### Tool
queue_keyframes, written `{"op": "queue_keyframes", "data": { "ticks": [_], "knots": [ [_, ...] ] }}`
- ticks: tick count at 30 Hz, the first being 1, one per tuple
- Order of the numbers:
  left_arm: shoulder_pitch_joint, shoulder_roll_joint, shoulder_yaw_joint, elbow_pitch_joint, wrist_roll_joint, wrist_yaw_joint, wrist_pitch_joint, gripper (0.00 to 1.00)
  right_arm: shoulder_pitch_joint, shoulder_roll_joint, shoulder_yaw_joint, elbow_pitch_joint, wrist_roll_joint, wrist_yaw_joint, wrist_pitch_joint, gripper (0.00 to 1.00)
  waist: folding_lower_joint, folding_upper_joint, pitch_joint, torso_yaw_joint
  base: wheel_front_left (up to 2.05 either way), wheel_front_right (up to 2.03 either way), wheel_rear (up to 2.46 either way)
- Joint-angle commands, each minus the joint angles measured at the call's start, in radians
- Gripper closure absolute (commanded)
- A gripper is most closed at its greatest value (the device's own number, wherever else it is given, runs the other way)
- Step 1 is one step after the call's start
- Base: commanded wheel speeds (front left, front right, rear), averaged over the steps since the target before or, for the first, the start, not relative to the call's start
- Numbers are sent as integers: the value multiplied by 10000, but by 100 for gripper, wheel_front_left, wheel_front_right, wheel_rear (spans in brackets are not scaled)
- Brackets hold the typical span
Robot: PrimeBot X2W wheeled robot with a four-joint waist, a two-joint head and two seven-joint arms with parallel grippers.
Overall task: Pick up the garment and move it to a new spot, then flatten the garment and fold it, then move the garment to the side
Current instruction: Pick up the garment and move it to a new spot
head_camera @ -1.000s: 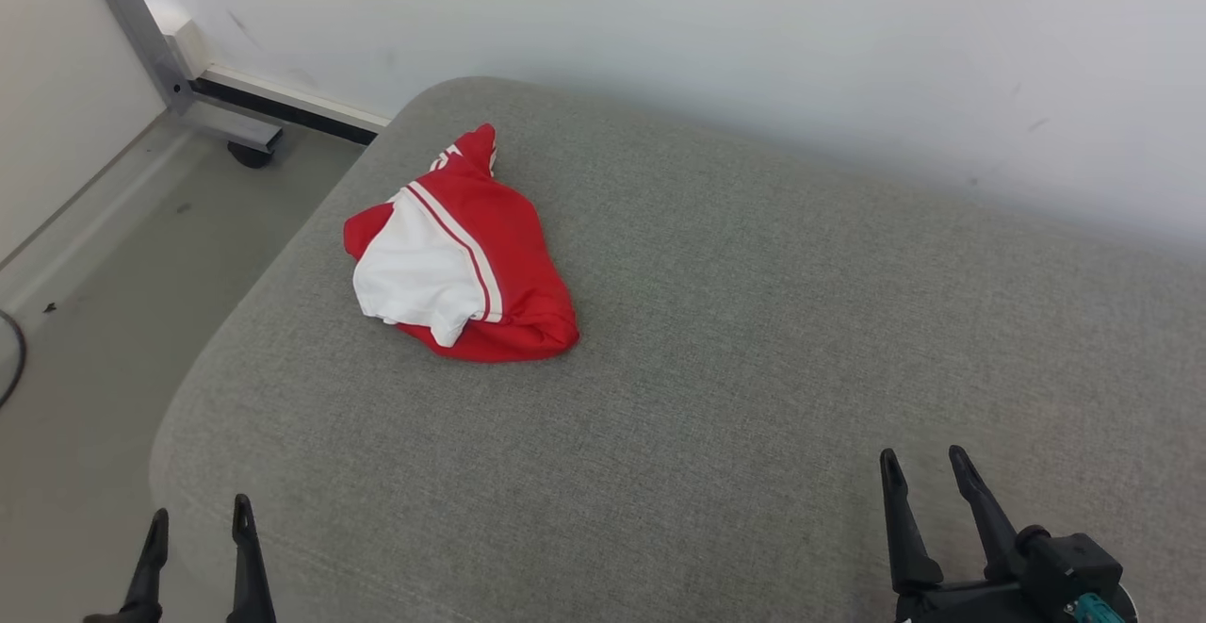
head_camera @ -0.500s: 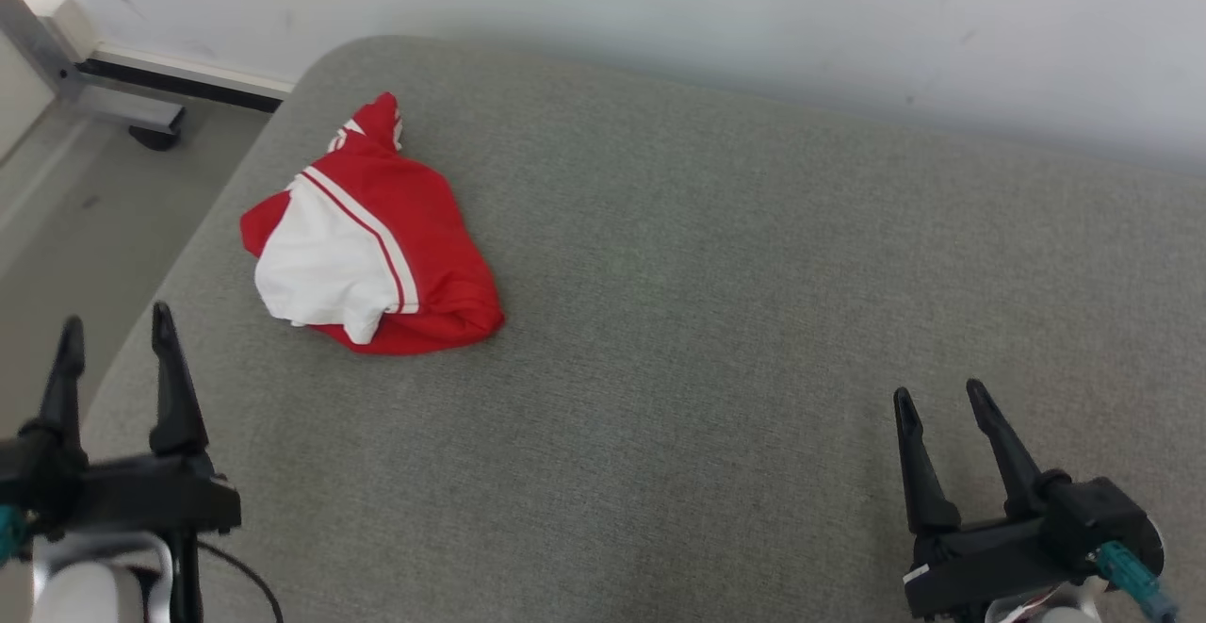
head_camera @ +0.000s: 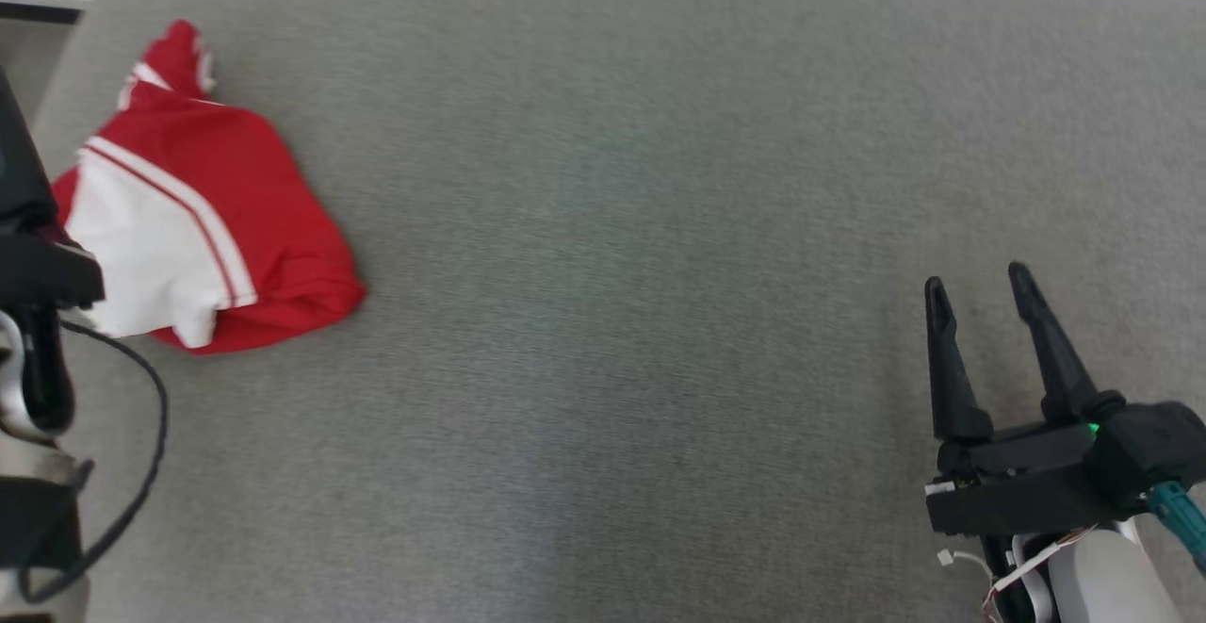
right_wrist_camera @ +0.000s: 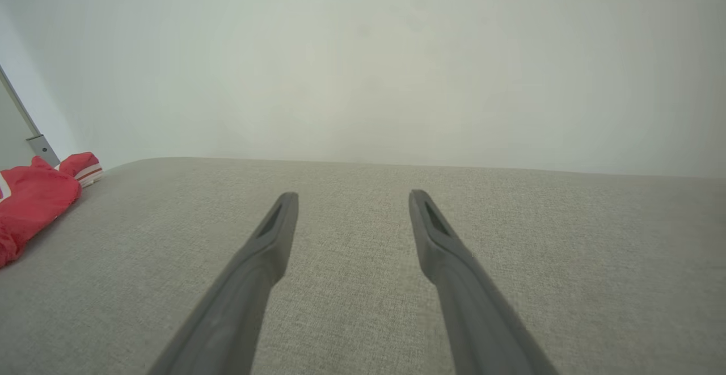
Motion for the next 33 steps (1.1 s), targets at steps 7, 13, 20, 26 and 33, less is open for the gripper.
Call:
{"op": "queue_keyframes", "data": {
  "ticks": [7, 13, 20, 26, 33],
  "knots": [
    [-937, 582, -39, 1518, -315, -33, 798, 0, -259, 211, 12, -590, -180, -26, 88, 0, -3, -3, 1209, -1354, 0, 0, 0],
    [-1318, 799, -133, 3041, -823, -47, 2499, 0, -140, 315, -120, -676, -245, -26, 94, 0, -3, -3, 1222, -1498, 0, 0, 0],
    [-1545, 989, -492, 4155, -1642, -50, 5313, 0, -238, 272, -133, -679, -235, -26, 117, 0, -3, -3, 1053, -1571, 0, 0, 0],
    [-1674, 989, -466, 4529, -2123, -26, 6471, 0, -159, 218, -153, -741, -232, -26, 163, 0, -3, -3, 992, -1639, 0, 0, 0],
    [-1515, 979, -657, 4803, -2063, 113, 6900, 100, -157, 189, -120, -735, -264, -26, 238, 0, -3, -3, 882, -1817, 0, 0, 0]
  ]
}}
